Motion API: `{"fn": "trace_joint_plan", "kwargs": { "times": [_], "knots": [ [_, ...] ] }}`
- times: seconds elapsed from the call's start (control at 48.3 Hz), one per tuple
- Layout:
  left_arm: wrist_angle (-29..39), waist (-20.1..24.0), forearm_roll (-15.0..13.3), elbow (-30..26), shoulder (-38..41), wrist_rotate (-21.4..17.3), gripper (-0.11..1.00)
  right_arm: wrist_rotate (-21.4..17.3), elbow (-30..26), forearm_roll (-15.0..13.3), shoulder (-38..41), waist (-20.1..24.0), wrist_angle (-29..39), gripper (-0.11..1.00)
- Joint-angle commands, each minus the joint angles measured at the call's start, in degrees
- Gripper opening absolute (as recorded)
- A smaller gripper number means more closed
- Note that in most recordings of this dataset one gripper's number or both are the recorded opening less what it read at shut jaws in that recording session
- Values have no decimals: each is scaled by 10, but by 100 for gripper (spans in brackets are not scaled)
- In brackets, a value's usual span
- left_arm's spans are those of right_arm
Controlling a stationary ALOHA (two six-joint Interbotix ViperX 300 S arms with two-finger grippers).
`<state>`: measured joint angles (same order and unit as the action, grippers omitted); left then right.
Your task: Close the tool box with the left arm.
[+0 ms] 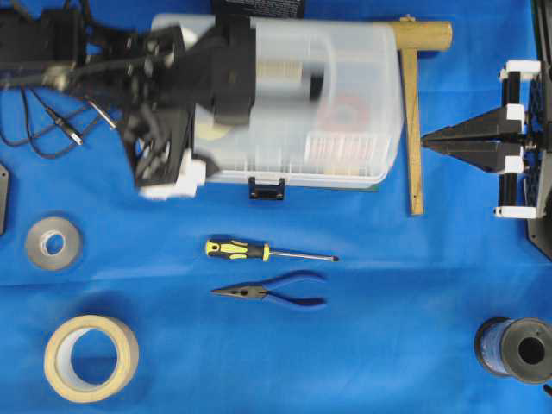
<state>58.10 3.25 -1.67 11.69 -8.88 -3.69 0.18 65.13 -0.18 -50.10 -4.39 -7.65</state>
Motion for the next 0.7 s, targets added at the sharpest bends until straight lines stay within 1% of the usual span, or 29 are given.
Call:
{"fn": "trace_joint_plan", "kwargs": {
  "times": [0.0,0.104,0.207,0.269,0.394,0.518,0.622,0.684],
  "knots": [
    [-1,-21,-1,-8,-21,9,90,-1,-6,0,4,-1,-5,0],
    [-2,-37,0,-7,-34,18,90,-1,-5,0,4,-2,-6,0],
    [-8,-37,4,1,-58,18,90,-1,-6,0,4,-2,-8,0],
    [-24,-35,6,11,-76,16,90,0,-6,0,4,-2,-10,0],
    [-95,-34,6,62,-124,13,90,0,-5,0,4,-2,-11,0],
    [-180,-34,6,132,-197,13,90,0,-6,0,4,-2,-11,0],
    [-269,-34,6,192,-261,12,90,-1,-6,0,3,-2,-11,0],
    [-328,-34,6,238,-304,12,90,0,-6,0,3,-2,-13,0]
  ]
}}
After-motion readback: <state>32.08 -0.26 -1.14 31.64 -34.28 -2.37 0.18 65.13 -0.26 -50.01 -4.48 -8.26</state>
